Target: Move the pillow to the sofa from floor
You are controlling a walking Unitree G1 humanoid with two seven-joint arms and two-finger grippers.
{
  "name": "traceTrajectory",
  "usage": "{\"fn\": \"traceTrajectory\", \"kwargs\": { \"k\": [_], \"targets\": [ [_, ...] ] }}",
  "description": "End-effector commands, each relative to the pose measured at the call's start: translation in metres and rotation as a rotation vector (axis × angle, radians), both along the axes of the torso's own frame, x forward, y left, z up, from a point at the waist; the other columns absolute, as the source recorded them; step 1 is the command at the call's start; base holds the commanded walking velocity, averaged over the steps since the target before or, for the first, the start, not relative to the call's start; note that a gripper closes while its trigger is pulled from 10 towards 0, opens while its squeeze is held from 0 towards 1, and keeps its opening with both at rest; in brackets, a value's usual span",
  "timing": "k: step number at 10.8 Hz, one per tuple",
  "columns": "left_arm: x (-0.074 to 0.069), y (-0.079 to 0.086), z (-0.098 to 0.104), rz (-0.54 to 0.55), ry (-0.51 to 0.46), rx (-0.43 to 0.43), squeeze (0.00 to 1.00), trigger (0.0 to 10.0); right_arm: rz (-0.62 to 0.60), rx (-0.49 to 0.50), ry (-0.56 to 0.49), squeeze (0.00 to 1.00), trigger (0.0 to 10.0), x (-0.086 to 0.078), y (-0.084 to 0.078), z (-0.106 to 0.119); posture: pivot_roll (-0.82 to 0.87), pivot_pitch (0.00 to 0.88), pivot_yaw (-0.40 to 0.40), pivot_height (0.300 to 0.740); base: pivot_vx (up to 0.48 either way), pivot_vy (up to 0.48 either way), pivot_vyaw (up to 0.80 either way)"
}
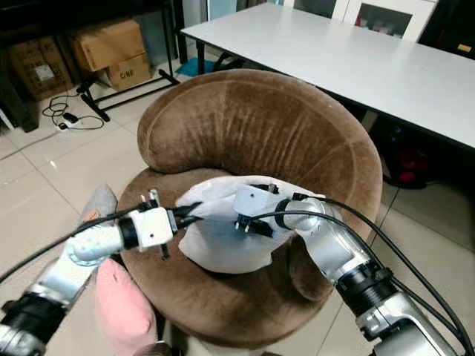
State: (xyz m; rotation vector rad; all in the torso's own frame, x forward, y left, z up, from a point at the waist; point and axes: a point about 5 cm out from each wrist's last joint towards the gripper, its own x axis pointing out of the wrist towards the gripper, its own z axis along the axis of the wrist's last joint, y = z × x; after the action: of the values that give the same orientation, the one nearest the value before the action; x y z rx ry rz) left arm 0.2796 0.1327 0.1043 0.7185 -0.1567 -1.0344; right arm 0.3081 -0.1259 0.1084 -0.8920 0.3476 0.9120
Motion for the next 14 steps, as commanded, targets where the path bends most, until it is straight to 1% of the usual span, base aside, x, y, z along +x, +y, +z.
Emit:
{"fn": "traceTrajectory", "kwargs": {
  "k": [1,2,3,4,5,6,7,8,10,12,13,14],
  "targets": [
    [0.003,0.010,0.013,0.044,-0.042,-0.037,0.00,0.0,-0.087,-0.049,0.055,0.00,0.0,-0.002,-0.023,-0.009,-0.01,0.000,-0.011,0.740,0.000,0.000,0.00],
    [0.004,0.010,0.015,0.052,-0.042,-0.040,0.00,0.0,-0.076,-0.043,0.070,0.00,0.0,-0.006,-0.022,-0.010,-0.01,0.000,-0.015,0.740,0.000,0.000,0.00],
    [0.004,0.010,0.017,0.064,-0.042,-0.043,0.00,0.0,-0.090,-0.010,0.089,0.00,0.0,-0.009,-0.021,-0.011,0.00,0.000,-0.018,0.740,0.000,0.000,0.00],
    [0.004,0.010,0.019,0.077,-0.044,-0.047,0.00,0.0,-0.116,-0.008,0.094,0.00,0.0,-0.011,-0.022,-0.012,0.00,0.000,-0.022,0.740,0.000,0.000,0.00],
    [0.003,0.010,0.021,0.083,-0.043,-0.049,0.00,0.0,-0.135,-0.007,0.089,0.00,0.0,-0.012,-0.023,-0.011,0.00,0.000,-0.022,0.740,0.000,0.000,0.00],
    [0.001,0.009,0.021,0.084,-0.040,-0.052,0.00,0.0,-0.182,0.018,0.075,0.00,0.0,-0.013,-0.022,-0.009,0.00,0.000,-0.021,0.740,0.000,0.000,0.00],
    [0.001,0.008,0.021,0.084,-0.038,-0.053,0.00,0.0,-0.185,0.022,0.078,0.00,0.0,-0.014,-0.020,-0.009,0.00,0.000,-0.020,0.740,0.000,0.000,0.00],
    [0.000,0.008,0.021,0.089,-0.034,-0.054,0.00,0.0,-0.193,0.071,0.085,0.00,0.0,-0.016,-0.014,-0.008,0.00,0.000,-0.018,0.740,0.000,0.000,0.00],
    [-0.001,0.007,0.021,0.093,-0.028,-0.054,0.00,0.0,-0.225,0.105,0.080,0.00,0.0,-0.018,-0.011,-0.008,-0.01,0.000,-0.014,0.740,0.000,0.000,0.00],
    [-0.001,0.006,0.021,0.091,-0.024,-0.054,0.00,0.0,-0.245,0.104,0.068,0.00,0.0,-0.019,-0.011,-0.007,-0.01,0.000,-0.013,0.740,0.000,0.000,0.00],
    [0.001,0.007,0.023,0.126,-0.018,-0.083,0.00,10.0,-0.245,0.103,0.061,0.00,0.0,-0.019,-0.011,-0.007,-0.01,0.000,-0.018,0.740,0.000,0.000,0.00],
    [-0.001,0.006,0.025,0.118,-0.010,-0.090,1.00,10.0,-0.243,0.104,0.054,0.00,0.0,-0.020,-0.010,-0.007,-0.01,0.000,-0.023,0.740,0.000,0.000,0.00]
  ]
}}
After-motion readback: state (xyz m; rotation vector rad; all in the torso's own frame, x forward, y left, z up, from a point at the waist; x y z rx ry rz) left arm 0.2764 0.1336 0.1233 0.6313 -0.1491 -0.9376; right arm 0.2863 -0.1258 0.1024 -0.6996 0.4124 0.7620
